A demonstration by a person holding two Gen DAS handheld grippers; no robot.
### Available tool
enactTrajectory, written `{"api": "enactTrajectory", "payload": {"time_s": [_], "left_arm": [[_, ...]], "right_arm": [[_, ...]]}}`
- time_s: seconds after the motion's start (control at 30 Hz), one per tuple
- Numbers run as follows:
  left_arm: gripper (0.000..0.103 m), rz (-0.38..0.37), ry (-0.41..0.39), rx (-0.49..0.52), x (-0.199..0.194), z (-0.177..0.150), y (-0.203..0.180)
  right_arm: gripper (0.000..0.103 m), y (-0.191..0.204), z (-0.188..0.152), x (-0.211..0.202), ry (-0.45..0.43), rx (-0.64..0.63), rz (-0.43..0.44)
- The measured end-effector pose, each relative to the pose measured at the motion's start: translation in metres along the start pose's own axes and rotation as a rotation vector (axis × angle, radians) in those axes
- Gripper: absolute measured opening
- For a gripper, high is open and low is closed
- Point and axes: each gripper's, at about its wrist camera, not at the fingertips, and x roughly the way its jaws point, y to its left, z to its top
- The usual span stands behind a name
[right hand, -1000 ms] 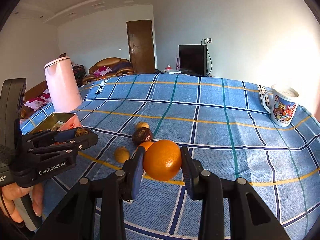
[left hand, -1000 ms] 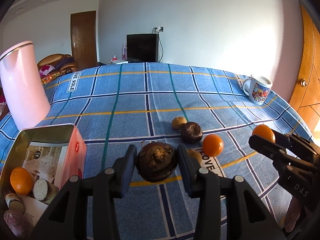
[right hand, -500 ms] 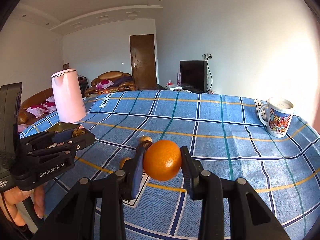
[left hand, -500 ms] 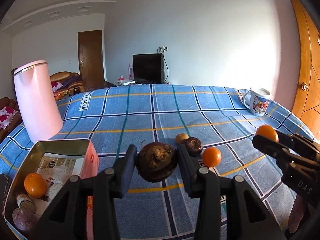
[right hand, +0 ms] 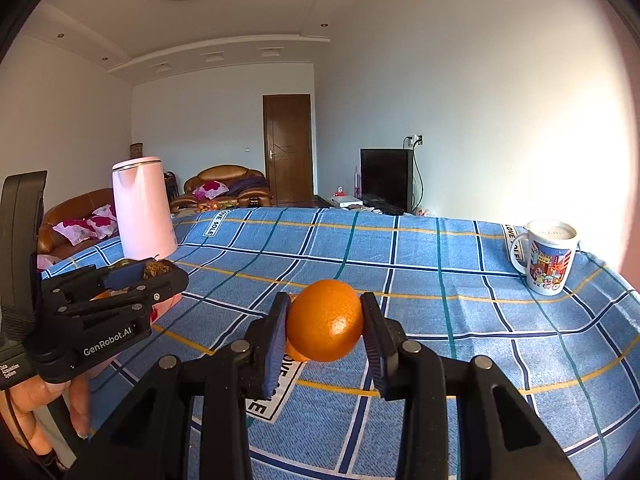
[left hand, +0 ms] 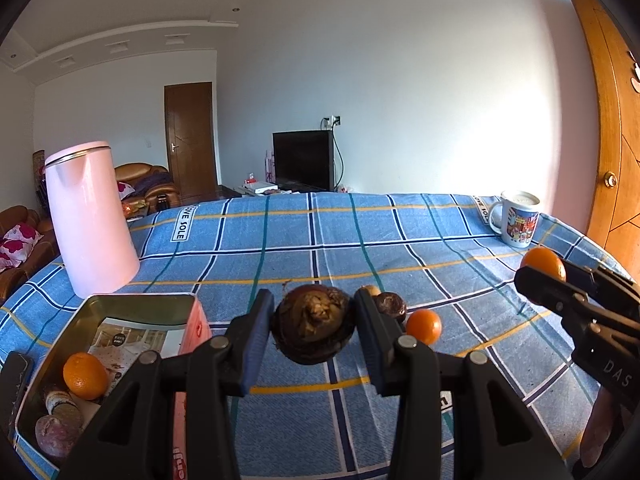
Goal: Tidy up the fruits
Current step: 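Carry the orange and the brown fruit over the tin with both grippers, then lower both grippers into the tin and open them to release the fruits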
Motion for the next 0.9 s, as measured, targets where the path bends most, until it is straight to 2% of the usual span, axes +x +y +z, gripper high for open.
{"api": "enactTrajectory", "payload": {"time_s": [0.37,0.47,0.67,0.9], "left_arm": [[0.043,-0.009,-0.011,-0.037,-0.011,-0.001,0.013],[0.043,0.000,-0.020,-0.064,-0.021,0.000,0.029],[0.043,0.082,-0.010,-0.129,-0.036,-0.004,0.077],[0.043,0.146,0.016,-0.195,-0.043,-0.010,0.125]], "right_arm": [[0.037,0.013,0.003,-0.003,-0.027,-0.027,-0.008],[0.037,0.026,0.008,-0.001,-0.020,-0.031,0.033],[0.037,0.074,0.023,0.008,-0.008,-0.067,0.170],[0.037,0.129,0.029,0.026,0.022,-0.109,0.277]]}}
